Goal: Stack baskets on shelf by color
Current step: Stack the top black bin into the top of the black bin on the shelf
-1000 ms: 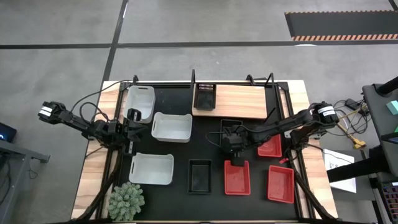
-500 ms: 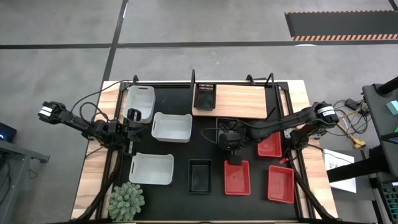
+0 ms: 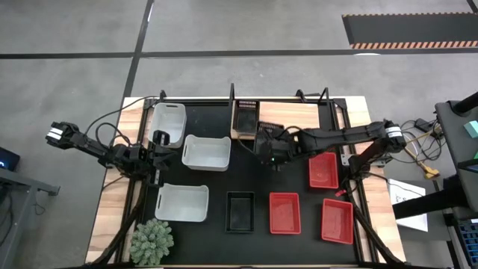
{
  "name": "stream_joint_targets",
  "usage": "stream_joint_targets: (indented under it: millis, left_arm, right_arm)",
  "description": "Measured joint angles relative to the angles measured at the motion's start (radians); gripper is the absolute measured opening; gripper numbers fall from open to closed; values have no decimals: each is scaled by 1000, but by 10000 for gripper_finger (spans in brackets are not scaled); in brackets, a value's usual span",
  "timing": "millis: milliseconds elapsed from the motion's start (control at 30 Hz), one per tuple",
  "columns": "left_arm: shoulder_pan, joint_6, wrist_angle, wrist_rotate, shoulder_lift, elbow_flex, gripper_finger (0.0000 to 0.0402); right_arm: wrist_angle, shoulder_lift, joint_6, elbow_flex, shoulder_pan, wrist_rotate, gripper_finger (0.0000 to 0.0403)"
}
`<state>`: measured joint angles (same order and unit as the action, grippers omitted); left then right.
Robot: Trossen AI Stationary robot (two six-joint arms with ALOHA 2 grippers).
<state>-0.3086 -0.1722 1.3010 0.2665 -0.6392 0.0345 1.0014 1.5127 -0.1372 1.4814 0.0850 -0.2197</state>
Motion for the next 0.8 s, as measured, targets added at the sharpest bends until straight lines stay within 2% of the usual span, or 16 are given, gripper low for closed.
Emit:
stream_joint_targets:
  millis: [167,400,500,700,800]
  left_arm:
    - [0,1,0,0,0,0,0]
    - [0,1,0,0,1,0,0]
    - [0,1,0,0,0,0,0]
    - [0,2,0,0,0,0,0]
    - [0,2,0,0,0,0,0]
  right_arm:
    - [-59,0,73,-2,-78,-95,8]
    - [-261,0,231,-21,-197,-92,8]
    - [-341,0,263,-27,-246,-48,8]
    - [-440,48,282,-28,-314,145,8]
    - [-456,86,296,-29,-331,156,8]
